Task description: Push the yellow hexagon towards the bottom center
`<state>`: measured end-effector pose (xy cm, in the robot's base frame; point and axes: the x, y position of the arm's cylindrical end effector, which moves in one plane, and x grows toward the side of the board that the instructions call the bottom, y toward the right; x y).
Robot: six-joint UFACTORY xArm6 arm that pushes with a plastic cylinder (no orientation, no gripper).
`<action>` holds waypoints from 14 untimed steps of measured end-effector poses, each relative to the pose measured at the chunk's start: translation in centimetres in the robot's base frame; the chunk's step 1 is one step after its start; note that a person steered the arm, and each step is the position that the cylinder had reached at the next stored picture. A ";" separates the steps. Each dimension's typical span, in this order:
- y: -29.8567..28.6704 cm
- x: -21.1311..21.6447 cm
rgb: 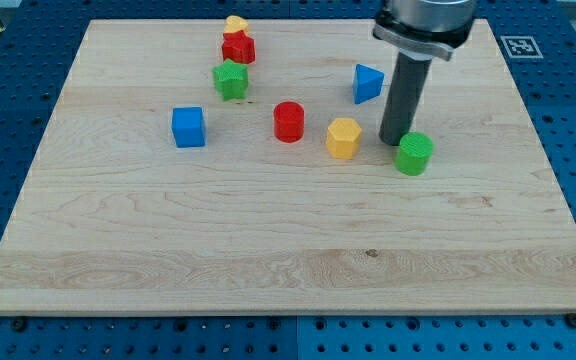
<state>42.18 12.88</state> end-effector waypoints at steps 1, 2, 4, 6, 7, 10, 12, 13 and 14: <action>0.3 -0.4; -1.2 -0.7; -4.0 -2.0; -6.1 -2.0; -6.4 -1.4; -10.3 0.8; -11.8 3.1; -11.8 4.6; -11.8 5.9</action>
<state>48.06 1.11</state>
